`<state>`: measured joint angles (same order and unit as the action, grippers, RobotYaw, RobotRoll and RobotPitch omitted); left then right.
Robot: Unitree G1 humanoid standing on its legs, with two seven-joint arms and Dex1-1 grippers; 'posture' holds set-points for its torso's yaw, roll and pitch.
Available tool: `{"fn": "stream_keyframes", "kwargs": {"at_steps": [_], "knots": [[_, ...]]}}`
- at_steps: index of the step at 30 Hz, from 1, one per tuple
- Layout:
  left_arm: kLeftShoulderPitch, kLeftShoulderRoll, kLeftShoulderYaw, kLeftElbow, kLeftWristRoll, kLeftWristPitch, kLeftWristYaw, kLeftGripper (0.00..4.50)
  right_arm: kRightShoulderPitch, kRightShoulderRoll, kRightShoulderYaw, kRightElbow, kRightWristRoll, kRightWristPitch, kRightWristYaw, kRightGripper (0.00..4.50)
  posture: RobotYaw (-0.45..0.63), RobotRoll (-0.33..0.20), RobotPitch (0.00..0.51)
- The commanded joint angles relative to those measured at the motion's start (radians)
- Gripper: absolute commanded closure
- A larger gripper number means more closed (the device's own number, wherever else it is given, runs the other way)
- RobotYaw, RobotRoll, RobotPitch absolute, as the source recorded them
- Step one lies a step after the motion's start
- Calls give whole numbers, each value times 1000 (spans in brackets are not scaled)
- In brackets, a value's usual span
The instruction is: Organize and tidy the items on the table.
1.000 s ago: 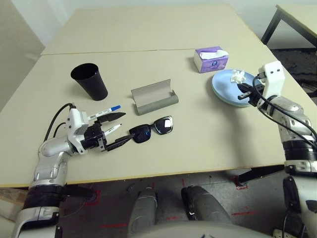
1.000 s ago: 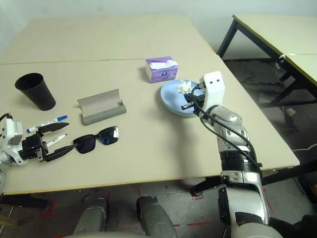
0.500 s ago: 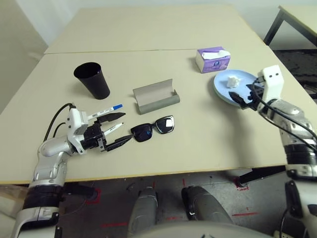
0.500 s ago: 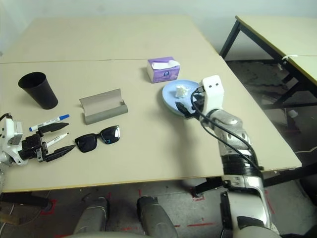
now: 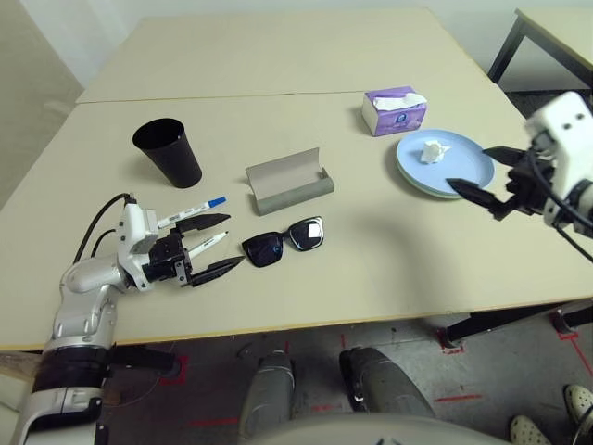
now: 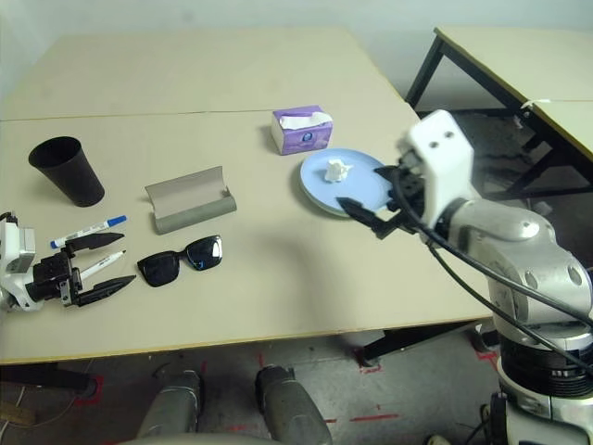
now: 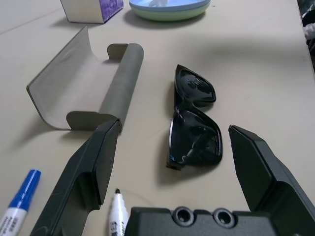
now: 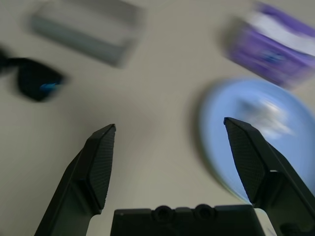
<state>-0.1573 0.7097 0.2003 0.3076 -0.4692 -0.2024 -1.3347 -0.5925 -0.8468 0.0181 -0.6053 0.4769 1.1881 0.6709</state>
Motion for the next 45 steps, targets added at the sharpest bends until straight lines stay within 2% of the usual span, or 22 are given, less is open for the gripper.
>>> {"fn": "stream_keyframes", "kwargs": {"at_steps": [1,7,11,14,21,29,35,45], "knots": [[-13,6,-10,16,12,4,-13,0,-126,31,223,-43,29,98,27,38,-98,0,153],[-12,27,4,17,8,8,-21,0,-362,223,483,113,-16,89,45,38,-91,0,150],[-4,31,11,17,10,4,-13,0,-456,343,579,244,-49,52,62,38,-73,0,148],[9,29,18,12,10,-1,-6,0,-495,405,650,314,-78,19,88,38,-64,0,144],[32,20,27,11,9,-11,6,0,-526,481,769,386,-122,-36,160,38,-57,0,140],[36,15,26,11,7,-15,9,0,-547,613,834,624,-283,-250,167,38,-45,0,142],[51,18,29,12,4,-20,2,0,-554,699,821,784,-385,-383,174,38,-40,0,145],[65,14,33,15,-1,-31,1,0,-523,715,806,842,-476,-463,229,38,-32,0,154]]}}
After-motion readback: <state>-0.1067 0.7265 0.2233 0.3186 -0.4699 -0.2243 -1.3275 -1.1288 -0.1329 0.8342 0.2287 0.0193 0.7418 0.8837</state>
